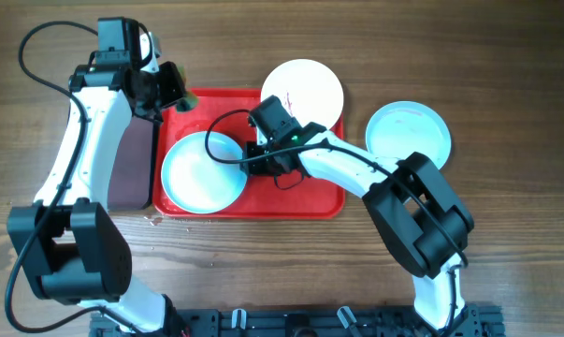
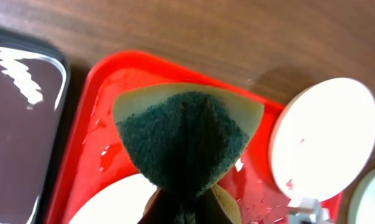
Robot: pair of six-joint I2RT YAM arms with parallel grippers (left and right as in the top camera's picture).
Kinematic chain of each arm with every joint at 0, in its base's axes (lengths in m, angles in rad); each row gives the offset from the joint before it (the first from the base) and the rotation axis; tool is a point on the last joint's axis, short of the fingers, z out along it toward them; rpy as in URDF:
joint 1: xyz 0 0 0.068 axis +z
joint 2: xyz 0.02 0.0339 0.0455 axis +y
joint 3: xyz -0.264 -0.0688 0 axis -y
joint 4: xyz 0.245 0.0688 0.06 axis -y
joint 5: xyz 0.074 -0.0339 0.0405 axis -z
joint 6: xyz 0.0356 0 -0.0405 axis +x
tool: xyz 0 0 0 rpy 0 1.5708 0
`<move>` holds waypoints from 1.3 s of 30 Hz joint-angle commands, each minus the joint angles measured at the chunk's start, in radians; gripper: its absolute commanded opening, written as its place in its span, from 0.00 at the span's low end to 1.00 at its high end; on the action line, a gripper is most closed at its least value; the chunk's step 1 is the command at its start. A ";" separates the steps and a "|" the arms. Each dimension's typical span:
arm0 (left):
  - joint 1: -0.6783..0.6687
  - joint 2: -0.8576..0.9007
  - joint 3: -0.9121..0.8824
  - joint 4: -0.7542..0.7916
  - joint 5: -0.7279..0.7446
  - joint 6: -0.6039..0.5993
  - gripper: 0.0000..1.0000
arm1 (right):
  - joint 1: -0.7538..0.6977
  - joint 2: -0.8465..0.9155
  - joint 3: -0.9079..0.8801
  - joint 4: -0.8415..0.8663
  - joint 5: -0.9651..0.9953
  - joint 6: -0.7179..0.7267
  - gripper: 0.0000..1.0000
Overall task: Clean dirty plates on tray and stack at the side
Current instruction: 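Lift the second blue plate with the right gripper and tilt it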
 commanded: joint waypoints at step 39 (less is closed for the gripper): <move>0.004 0.020 0.005 -0.081 -0.070 -0.044 0.04 | 0.170 -0.293 0.059 -0.265 1.168 -0.273 0.04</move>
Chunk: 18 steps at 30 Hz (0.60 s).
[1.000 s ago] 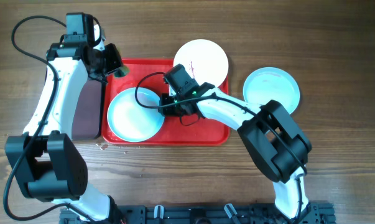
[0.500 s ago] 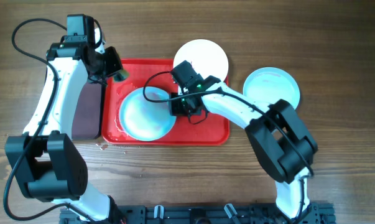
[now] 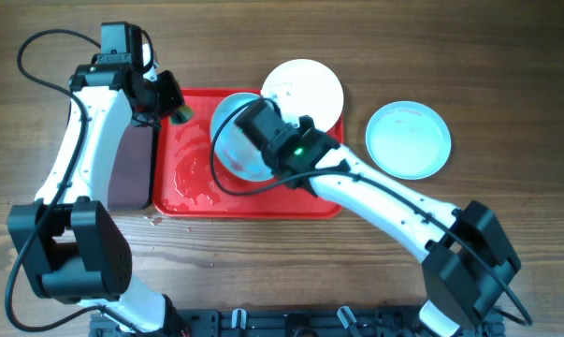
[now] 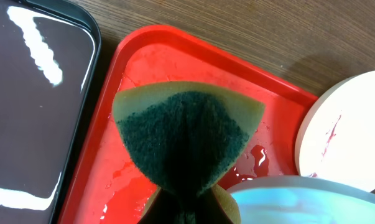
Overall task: Clean dirty plates on tray and stack at the side
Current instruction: 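Lift the second blue plate with the right gripper and tilt it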
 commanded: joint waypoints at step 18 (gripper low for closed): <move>0.004 0.043 0.006 -0.005 -0.002 -0.041 0.04 | 0.298 -0.018 0.018 0.156 0.930 -0.270 0.04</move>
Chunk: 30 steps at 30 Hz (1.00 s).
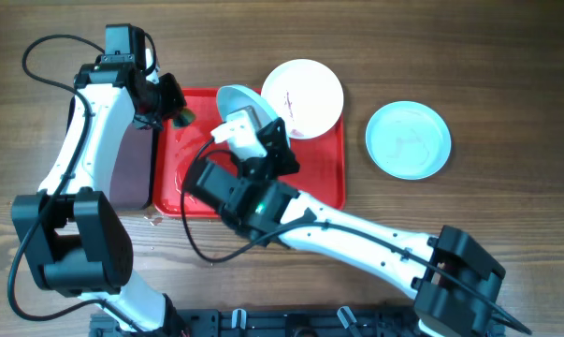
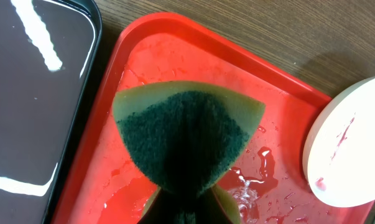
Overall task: Clean dirty plates on tray and stack at the side
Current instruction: 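Lift the second blue plate with the right gripper and tilt it, then carry the blue plate right and stack it on the first blue plate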
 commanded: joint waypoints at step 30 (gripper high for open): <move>0.004 0.008 0.006 -0.004 -0.002 -0.013 0.04 | 0.054 -0.018 0.016 0.141 0.044 -0.288 0.04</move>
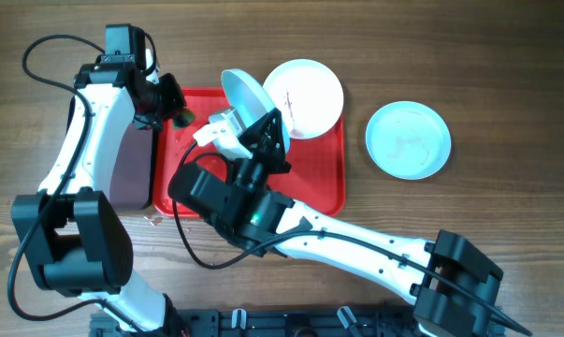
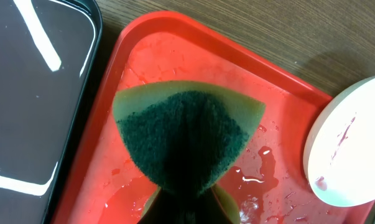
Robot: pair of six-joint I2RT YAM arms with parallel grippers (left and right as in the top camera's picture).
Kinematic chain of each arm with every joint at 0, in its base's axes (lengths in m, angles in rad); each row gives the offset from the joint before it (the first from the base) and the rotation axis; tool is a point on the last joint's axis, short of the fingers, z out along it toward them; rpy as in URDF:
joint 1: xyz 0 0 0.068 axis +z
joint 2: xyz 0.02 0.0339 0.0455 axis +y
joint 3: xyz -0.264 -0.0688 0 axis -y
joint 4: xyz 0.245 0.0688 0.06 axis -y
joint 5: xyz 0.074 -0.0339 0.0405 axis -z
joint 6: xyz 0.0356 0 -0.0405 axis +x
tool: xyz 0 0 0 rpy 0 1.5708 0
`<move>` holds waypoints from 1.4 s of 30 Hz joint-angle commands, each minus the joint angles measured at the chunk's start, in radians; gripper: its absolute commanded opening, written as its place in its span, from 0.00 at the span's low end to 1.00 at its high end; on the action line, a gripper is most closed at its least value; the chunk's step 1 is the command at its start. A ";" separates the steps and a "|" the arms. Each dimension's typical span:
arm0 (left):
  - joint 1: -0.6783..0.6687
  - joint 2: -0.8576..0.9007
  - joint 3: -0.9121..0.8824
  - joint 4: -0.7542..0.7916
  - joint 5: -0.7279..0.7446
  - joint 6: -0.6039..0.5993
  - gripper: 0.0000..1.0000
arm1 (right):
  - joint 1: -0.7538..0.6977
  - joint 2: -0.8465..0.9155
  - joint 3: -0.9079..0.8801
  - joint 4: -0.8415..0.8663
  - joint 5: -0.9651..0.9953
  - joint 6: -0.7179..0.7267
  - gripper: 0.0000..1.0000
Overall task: Clean dirty plates on tray and stack at the side
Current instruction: 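Carry the blue plate right and stack it on the first blue plate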
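My right gripper (image 1: 266, 129) is raised high over the red tray (image 1: 310, 192) and shut on the rim of a light blue plate (image 1: 245, 92), which stands steeply tilted. A white plate (image 1: 305, 89) with red smears rests on the tray's far right corner; the left wrist view shows it as the white plate (image 2: 352, 140). My left gripper (image 1: 176, 110) hovers over the tray's far left corner, shut on a folded green and yellow sponge (image 2: 186, 134). Its fingers are hidden behind the sponge. The wet tray floor (image 2: 268, 93) lies bare below it.
A second light blue plate (image 1: 409, 139) lies on the wooden table right of the tray. A dark rectangular tray (image 2: 25, 99) sits against the red tray's left side. My raised right arm hides much of the red tray's middle from above.
The blue plate in my right gripper is tilted a little more and sits slightly farther right. My left gripper with the sponge has barely shifted.
The blue plate first lay flat on the tray's left half with my right gripper at its rim. Then it was held over the tray's middle. Then it was up high and tilted, as now. My left gripper kept the sponge near the tray's far left corner throughout.
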 commanded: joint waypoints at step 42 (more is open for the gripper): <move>0.003 0.008 0.006 -0.005 -0.002 -0.013 0.04 | -1.336 -0.211 -0.211 -0.498 -1.471 0.418 0.04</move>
